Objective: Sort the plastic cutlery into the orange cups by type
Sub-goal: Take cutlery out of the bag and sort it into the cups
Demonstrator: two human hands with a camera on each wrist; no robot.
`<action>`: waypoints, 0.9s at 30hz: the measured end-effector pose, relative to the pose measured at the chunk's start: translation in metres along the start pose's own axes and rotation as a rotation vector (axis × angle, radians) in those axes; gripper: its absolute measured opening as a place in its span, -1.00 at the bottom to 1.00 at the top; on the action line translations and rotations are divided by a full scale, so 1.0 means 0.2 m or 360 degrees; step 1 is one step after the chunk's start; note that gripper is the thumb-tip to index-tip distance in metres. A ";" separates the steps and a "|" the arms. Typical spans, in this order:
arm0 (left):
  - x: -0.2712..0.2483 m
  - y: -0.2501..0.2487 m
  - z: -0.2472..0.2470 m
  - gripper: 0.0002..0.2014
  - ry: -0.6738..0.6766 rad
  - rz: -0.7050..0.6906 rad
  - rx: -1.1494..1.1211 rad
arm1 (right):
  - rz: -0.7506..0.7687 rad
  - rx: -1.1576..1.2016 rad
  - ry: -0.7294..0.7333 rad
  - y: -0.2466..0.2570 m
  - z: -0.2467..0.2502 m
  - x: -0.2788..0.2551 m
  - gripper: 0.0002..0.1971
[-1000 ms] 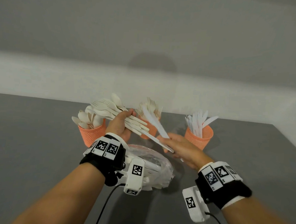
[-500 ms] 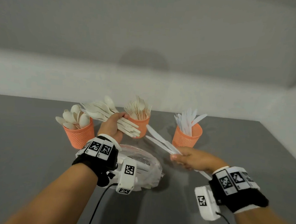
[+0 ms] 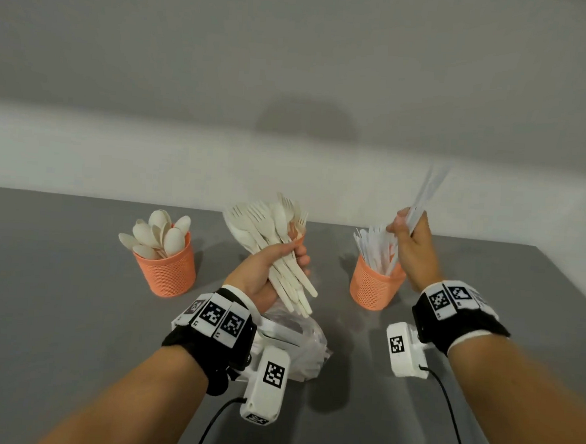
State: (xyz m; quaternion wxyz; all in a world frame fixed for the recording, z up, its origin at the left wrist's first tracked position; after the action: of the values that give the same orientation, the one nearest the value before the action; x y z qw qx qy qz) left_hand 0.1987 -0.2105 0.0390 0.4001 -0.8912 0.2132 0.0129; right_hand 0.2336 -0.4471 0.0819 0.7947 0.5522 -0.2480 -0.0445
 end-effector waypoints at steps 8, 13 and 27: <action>0.01 -0.02 0.06 -0.87 -0.0182 -0.0016 0.0094 | 0.0186 -0.0376 -0.0143 0.10 0.03 -0.03 -0.48; 0.05 -0.03 0.06 -0.92 -0.0193 -0.0129 0.0153 | 0.0765 -0.0280 0.0134 0.54 -0.18 -0.24 -0.82; 0.02 -0.04 0.01 -0.54 0.0058 -0.0058 0.0233 | 0.0537 -0.0738 0.1081 0.44 -0.72 -0.58 -0.62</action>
State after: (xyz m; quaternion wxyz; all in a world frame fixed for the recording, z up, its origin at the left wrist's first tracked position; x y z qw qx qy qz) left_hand 0.2065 -0.2062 0.0430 0.4604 -0.8634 0.2045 -0.0263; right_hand 0.1792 -0.2498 0.0823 0.9300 0.2945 -0.0430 0.2155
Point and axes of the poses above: each hand's wrist, its own x-axis towards the middle knuckle, its own z-axis out of the back of the hand, y = z × x, the point moved 10 cm from there along x, towards the middle knuckle, and after that the axes turned 2 degrees about -y, right-handed, at the moved point
